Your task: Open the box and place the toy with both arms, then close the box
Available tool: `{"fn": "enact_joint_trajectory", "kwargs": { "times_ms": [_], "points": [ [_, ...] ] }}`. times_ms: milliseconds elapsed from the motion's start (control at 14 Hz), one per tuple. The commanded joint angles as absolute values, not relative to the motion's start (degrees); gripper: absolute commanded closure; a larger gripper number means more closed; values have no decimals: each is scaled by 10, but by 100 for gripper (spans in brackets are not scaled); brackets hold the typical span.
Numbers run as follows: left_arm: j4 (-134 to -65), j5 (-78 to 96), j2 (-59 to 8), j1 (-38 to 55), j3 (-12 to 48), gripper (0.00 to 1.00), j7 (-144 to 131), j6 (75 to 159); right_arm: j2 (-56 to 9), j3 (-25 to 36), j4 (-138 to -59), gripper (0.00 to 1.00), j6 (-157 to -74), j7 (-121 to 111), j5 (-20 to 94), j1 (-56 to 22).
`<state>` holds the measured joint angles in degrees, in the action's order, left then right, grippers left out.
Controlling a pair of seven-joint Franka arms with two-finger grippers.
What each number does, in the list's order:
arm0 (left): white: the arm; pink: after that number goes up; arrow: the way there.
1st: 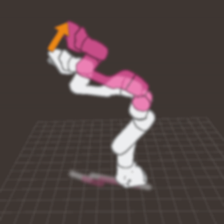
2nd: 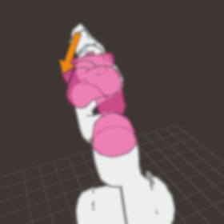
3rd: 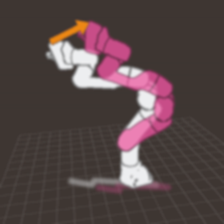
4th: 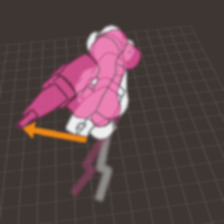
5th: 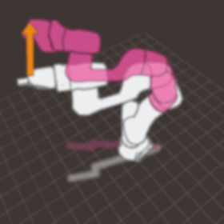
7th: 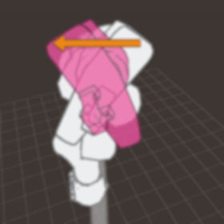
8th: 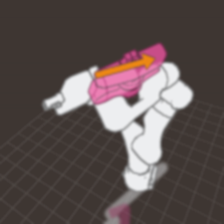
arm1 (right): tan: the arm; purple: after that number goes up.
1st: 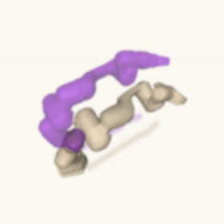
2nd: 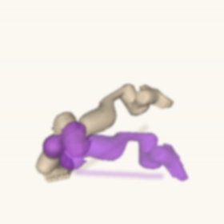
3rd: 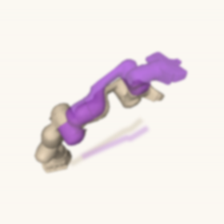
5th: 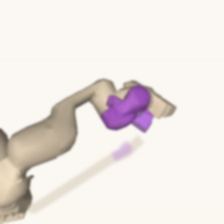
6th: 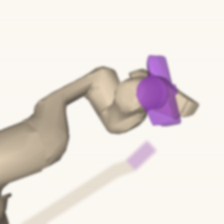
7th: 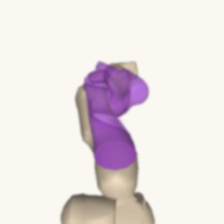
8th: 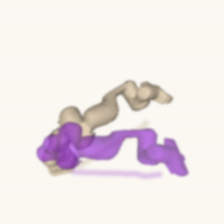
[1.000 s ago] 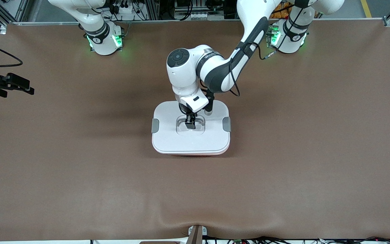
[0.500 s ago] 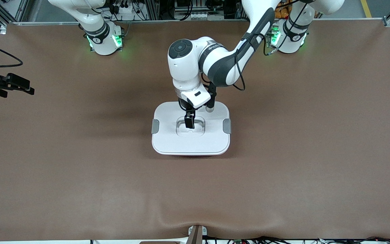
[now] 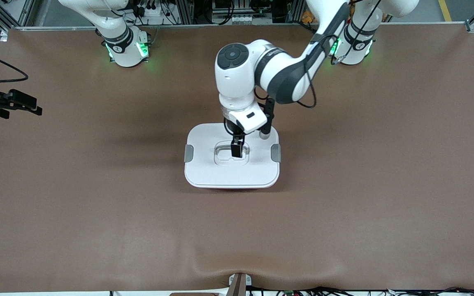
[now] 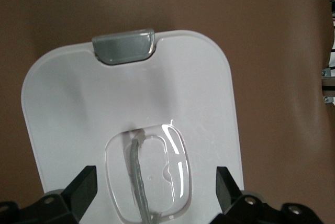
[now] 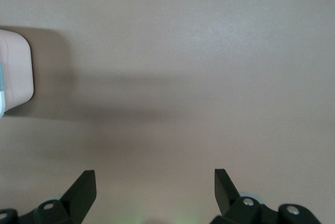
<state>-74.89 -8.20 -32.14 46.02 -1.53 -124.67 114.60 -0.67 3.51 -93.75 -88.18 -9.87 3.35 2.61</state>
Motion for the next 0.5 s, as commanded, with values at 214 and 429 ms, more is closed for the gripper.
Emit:
{"fn": "enact_joint_trajectory", "kwargs": {
  "times_ms": [214,429],
  "points": [
    [-761,-3,-223,364,-14,0,-984,1055,-13,27,-926,0,-877,-102,33,39],
    [-762,22,-186,308,-14,0,-822,992,-13,26,-926,0,-878,-102,33,39]
  ]
}}
